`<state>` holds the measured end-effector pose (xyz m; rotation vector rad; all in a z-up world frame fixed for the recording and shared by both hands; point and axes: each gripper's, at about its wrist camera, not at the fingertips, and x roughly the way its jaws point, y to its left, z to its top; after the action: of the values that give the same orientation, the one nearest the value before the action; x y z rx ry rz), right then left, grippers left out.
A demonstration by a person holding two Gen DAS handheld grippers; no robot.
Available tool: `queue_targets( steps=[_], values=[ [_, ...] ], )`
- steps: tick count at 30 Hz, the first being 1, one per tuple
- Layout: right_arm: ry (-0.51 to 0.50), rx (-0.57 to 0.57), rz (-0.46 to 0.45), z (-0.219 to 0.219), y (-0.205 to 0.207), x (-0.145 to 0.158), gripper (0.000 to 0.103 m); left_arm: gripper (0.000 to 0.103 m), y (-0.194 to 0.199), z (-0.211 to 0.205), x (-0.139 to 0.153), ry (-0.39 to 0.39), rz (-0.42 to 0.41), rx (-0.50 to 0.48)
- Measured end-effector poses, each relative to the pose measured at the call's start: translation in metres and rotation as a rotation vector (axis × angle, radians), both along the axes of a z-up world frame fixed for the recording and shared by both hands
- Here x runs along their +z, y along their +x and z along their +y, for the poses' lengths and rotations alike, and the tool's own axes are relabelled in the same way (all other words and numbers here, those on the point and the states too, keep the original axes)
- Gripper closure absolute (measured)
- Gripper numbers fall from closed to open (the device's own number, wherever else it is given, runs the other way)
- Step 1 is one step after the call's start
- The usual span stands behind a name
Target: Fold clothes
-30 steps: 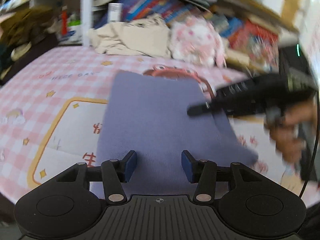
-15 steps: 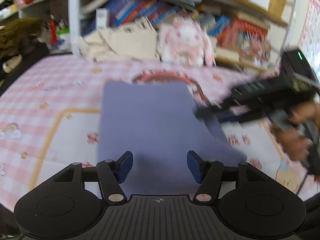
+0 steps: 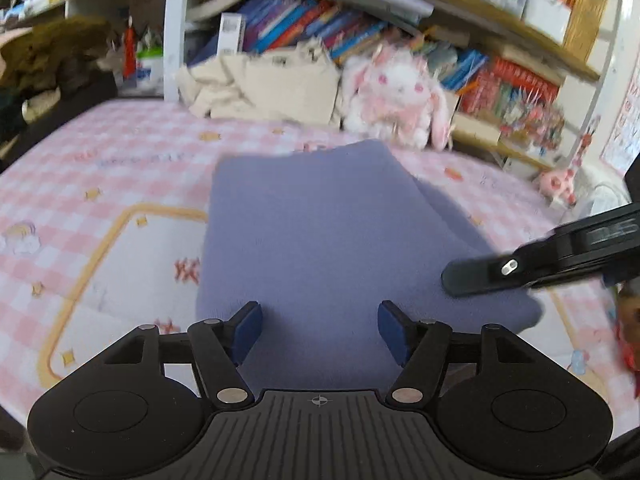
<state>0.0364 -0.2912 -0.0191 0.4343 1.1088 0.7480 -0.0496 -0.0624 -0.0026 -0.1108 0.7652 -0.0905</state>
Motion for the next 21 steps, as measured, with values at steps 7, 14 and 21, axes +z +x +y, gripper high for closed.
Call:
queue_targets(
  steps=[7,14,21],
  values=[
    [-0.021,-0.035,0.018,-0.005,0.007,-0.010,0.072,0.035,-0.004,-0.011,0.012,0.085,-0.015,-0.075],
    [-0.094,-0.054,-0.101,0.019,0.033,-0.006,0.067,0.035,0.000,0.000,0.018,0.041,-0.024,-0.038],
    [-0.166,0.006,-0.393,0.031,-0.011,0.019,0.090,0.035,0.005,0.013,0.002,-0.030,0.048,0.022]
  ],
)
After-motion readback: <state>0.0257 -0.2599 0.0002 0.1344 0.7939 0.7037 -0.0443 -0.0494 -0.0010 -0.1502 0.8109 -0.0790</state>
